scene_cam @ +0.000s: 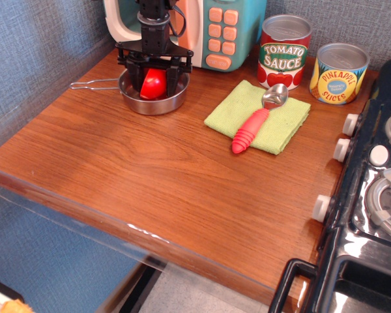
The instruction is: Move tomato from pot and put it on the front right table
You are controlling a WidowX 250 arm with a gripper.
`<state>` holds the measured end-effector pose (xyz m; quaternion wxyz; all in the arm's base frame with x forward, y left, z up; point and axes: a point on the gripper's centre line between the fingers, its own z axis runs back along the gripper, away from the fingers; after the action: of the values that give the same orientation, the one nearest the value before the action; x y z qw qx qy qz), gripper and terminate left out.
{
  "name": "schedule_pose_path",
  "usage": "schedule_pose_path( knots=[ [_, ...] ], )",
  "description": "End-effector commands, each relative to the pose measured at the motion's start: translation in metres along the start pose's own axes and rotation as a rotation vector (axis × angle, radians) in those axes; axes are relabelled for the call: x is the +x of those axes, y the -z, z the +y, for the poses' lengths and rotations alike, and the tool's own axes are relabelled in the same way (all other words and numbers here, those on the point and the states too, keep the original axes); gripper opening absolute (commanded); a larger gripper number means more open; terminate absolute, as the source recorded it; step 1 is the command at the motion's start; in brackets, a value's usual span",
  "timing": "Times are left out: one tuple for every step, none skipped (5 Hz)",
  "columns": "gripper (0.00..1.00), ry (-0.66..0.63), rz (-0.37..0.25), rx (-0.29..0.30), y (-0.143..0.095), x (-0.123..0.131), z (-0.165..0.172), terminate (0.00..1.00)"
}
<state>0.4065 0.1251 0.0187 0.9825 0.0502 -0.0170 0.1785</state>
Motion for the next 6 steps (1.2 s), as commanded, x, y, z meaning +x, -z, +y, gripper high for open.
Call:
schedule_pose_path(
  knots=[
    [0.0,0.051,-0.128,-0.026,-0.049,0.001,0.003,0.0],
    [0.0,0.067,-0.278,-0.086,-0.096,0.006,-0.003,0.0],
    [0.0,0.186,-0.351,-0.135,-0.139,-0.024,-0.038,0.0],
    [0.0,0.287,-0.251,-0.159,-0.133,-0.076,-0.069,0.0],
    [0.0,0.351,-0.164,-0.141,-0.111,-0.133,-0.101,0.0],
    [0.0,0.392,-0.102,-0.072,-0.085,-0.173,-0.125,0.0]
  ],
)
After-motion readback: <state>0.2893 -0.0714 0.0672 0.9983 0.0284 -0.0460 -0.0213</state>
